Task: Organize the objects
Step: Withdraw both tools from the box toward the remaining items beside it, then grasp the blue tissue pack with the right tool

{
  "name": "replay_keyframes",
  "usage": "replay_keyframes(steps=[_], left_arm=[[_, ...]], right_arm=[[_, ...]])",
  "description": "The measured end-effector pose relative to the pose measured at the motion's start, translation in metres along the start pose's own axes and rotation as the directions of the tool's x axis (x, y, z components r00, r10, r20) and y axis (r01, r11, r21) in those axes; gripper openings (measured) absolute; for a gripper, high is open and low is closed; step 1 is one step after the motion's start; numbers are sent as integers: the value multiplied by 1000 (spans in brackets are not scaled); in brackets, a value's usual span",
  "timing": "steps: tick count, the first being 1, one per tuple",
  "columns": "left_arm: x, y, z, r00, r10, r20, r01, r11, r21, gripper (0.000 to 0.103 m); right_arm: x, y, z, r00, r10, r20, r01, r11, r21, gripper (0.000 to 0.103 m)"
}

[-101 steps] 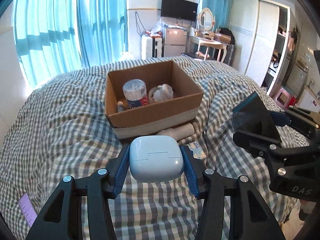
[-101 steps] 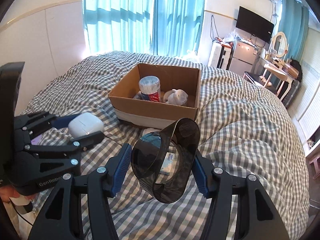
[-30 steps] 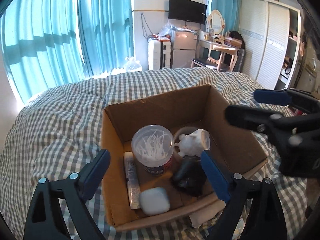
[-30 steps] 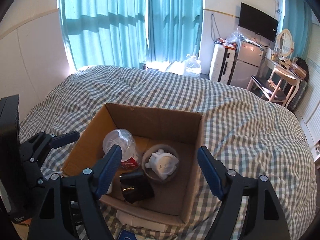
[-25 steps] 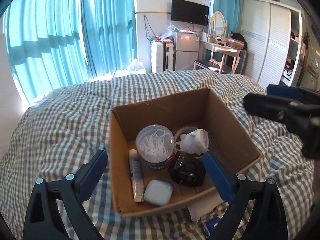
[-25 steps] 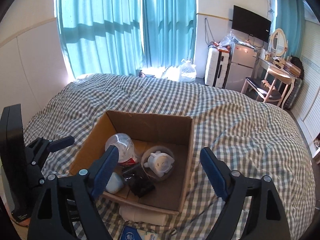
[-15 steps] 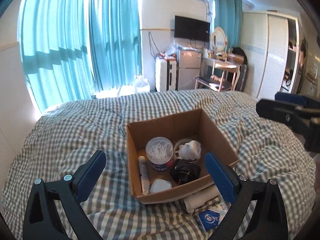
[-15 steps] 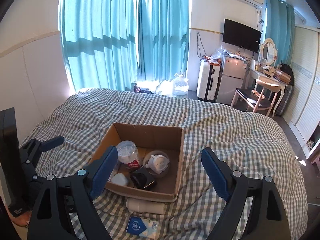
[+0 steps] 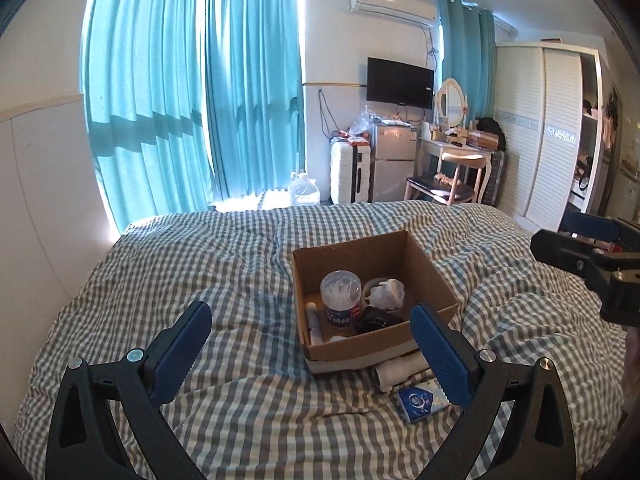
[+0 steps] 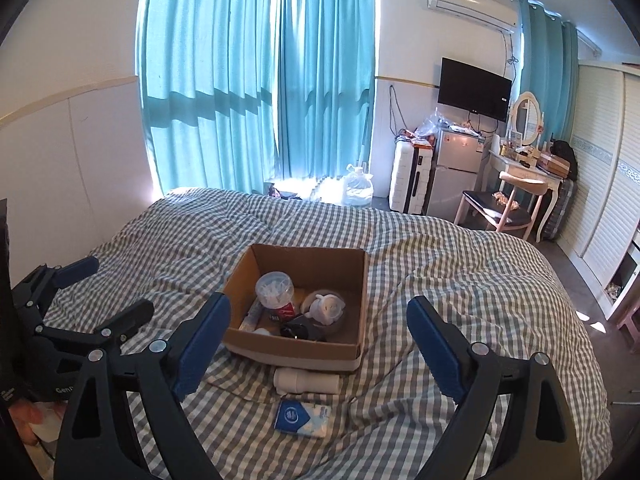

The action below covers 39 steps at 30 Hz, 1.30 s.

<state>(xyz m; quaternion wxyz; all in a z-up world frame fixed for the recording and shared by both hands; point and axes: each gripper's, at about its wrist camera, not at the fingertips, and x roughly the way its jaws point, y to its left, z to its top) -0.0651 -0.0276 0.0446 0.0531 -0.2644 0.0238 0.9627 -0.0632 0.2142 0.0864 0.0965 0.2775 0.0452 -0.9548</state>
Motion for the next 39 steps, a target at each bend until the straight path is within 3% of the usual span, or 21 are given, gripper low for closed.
replay_keyframes(steps=[6,14,23,28,33,39], left_arm=[[-13,1,-17,1000,20,19,-19,1000,-13,103],[-10,-7,-42,999,45,21,-46,999,19,103],[37,-11,-79,992,66,-108,-65,998,17,103],[72,-8,-99,976,90,-200,-89,996,15,103],[101,-4,-115,953,113,-282,-115,993,11,103],[122,5,-122,933,98,-347,-115,993,-29,103]], right_arm=[[-15,6,-22,999,-28,32,28,1000,0,100],[-3,-2,-53,999,-46,-7,46,999,24,100],[48,-9,-97,992,-5,-129,15,997,78,100],[98,-6,-127,970,-7,-245,23,998,61,100],[152,1,-158,929,-24,-369,38,999,30,100],[190,10,-176,897,-20,-442,27,1000,9,99]])
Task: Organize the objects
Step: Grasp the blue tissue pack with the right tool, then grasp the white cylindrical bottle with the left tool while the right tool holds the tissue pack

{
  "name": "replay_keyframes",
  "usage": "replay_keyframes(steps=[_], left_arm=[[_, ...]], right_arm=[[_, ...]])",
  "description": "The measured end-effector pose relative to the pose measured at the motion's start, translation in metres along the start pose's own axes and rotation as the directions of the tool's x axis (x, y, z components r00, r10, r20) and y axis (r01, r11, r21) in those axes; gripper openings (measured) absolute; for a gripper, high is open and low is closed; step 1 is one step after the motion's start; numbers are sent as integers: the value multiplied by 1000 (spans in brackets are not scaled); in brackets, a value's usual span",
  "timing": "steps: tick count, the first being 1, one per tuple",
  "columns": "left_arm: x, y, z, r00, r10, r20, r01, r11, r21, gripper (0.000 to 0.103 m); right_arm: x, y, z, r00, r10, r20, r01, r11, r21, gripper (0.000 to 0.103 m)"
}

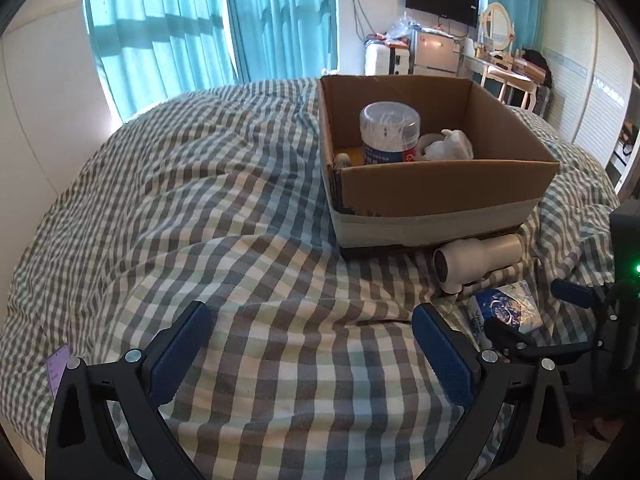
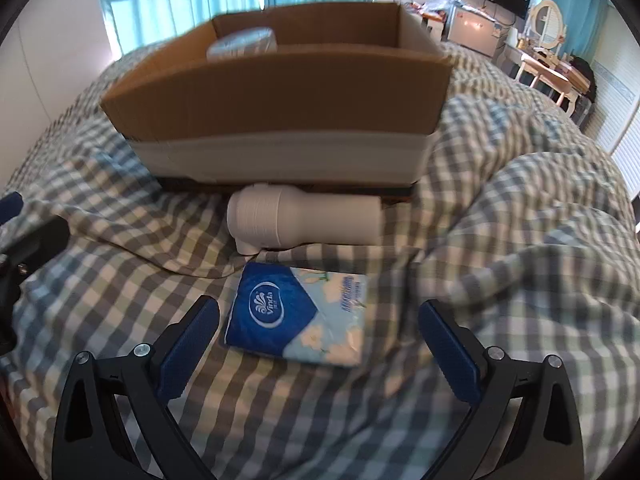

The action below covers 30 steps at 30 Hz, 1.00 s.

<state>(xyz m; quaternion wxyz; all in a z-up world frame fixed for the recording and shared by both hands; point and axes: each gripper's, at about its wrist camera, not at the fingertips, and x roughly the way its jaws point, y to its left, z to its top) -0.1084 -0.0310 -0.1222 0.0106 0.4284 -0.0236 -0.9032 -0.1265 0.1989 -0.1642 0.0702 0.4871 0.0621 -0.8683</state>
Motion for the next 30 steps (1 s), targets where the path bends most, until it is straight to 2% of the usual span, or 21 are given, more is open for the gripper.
replay_keyframes(steps=[4,7,13,18,21,23,26,30], left_arm=[[7,1,0,1000,-3,-25,3,1000,-8,103],[7,-2,1,1000,1,-29,-1,1000,5,103],[-2,-6,2,1000,22,-6,-22,1000,15,103],[-6,-23,12,1000,-9,12,8,999,33,103],[-4,-42,18,999,-29,18,28,998,61,103],[1,-56,21,999,-45,8,44,996,79,103],[10,-77,27,997,-71,-10,71,993,92,103],[21,-106,31,994,-109,-17,111,988,107,103]], right_arm=[[25,2,-3,997,23,-69,-24,1000,-12,85],[23,3,-6,998,17,-54,-19,999,-32,77],[-15,-10,-11,998,50,31,-50,999,-14,75],[-57,-33,-4,992,91,91,-91,996,5,75],[-84,-47,7,987,-10,158,11,1000,-4,75],[-102,-62,17,980,-2,198,-2,1000,19,75],[-113,-75,30,972,-52,230,46,998,33,75],[-109,-97,39,968,-71,243,57,996,63,75]])
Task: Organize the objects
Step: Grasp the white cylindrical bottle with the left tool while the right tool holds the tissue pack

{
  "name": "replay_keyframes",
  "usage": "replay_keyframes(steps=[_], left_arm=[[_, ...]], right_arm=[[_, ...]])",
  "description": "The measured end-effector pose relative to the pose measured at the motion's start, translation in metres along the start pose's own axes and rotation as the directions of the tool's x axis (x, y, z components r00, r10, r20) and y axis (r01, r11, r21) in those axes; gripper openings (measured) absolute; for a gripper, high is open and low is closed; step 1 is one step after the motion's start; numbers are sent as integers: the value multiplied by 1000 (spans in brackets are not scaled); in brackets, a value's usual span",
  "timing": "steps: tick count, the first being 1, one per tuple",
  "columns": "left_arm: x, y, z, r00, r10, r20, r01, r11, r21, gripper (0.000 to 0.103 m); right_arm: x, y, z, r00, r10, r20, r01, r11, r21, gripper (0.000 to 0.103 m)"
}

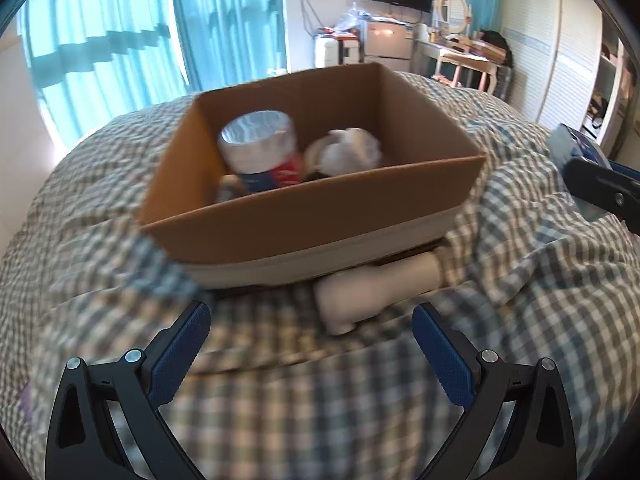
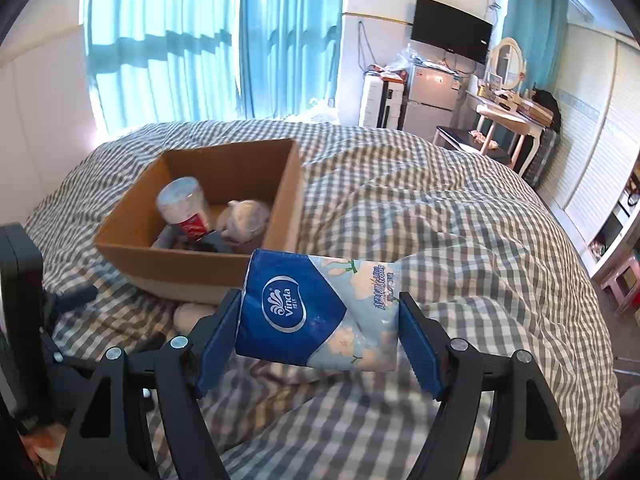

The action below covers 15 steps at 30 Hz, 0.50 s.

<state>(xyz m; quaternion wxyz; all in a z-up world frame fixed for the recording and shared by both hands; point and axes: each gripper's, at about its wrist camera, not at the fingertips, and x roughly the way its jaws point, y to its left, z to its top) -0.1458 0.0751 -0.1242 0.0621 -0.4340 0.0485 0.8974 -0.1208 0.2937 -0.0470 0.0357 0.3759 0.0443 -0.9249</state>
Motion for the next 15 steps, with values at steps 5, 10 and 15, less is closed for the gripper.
replay_keyframes(steps=[5,10,15], left_arm=[[22,-19,4,1000,-10,-13,10,999,-46,103],[39,-30,5,1000,-24,-10,23,997,-72,103],[62,-34,6,997,-60,-44,55,994,-97,103]], right_arm=[[30,-8,-7,999,-39,-33,38,999,-18,75],[60,-24,-12,996,-7,-93,10,1000,29,75],[69,-36,-12,993,30,-110,-21,997,77,75]])
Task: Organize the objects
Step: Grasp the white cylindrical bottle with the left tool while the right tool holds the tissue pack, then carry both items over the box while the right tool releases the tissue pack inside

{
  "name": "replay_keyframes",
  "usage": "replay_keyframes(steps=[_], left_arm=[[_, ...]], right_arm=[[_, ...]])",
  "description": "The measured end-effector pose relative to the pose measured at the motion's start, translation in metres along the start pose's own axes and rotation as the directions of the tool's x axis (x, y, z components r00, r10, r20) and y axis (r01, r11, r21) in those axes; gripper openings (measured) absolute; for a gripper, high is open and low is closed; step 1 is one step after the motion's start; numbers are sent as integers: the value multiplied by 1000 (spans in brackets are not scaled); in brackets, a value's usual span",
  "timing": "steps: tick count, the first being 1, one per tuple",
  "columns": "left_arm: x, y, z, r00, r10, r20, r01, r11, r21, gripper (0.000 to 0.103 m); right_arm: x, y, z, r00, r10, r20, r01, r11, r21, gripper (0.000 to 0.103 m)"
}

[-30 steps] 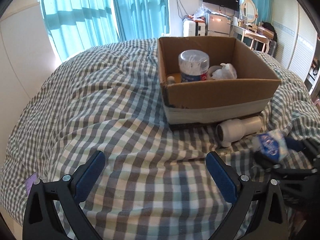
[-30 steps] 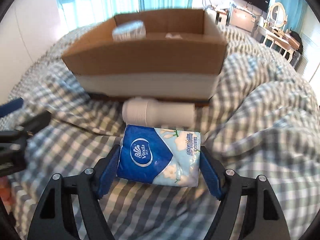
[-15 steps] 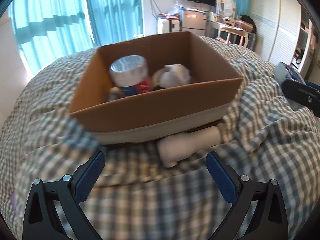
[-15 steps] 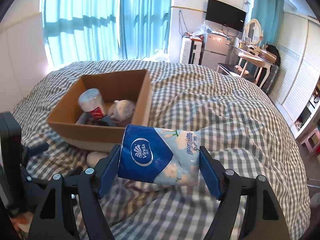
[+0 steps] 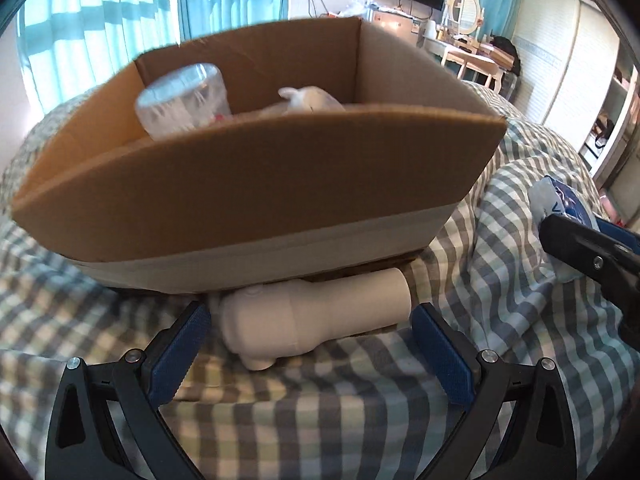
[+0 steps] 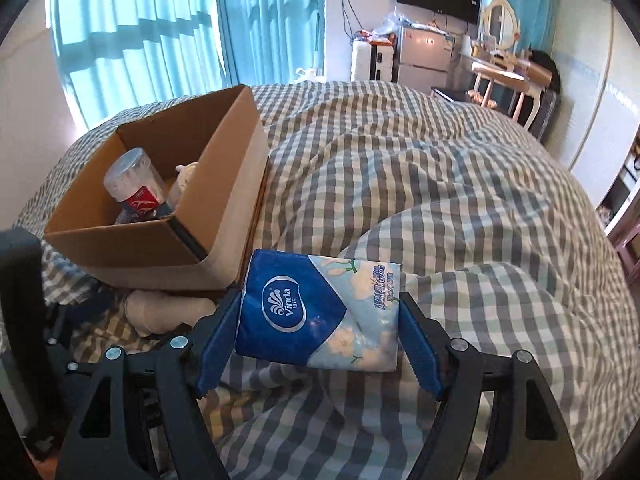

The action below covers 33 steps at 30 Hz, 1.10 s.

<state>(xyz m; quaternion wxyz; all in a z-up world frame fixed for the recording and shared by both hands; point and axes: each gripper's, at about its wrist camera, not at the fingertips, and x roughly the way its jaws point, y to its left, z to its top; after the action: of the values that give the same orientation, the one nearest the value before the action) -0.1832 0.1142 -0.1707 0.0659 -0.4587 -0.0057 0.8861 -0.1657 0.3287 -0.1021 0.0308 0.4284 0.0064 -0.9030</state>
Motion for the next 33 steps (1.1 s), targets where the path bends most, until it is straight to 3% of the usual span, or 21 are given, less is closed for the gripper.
replay_keyframes(steps=[6,19,29,33], left_arm=[[16,-9,0,999,49,11,-50,998,35,103],[36,-4,-3,998,66,10,-66,998,-2,103],[-10,6,-10,1000,29,-6,-29,999,12,103],[-42,15,-12,999,6,35,-6,1000,16,103]], right_arm=[[5,-5,-3,1000,28,-14,-27,999,26,75],[5,1,-12,1000,7,-14,-6,1000,21,75],[-14,13,-19,999,-32,24,33,999,-18,75],[-29,25,-24,999,-39,38,41,998,-52,75]])
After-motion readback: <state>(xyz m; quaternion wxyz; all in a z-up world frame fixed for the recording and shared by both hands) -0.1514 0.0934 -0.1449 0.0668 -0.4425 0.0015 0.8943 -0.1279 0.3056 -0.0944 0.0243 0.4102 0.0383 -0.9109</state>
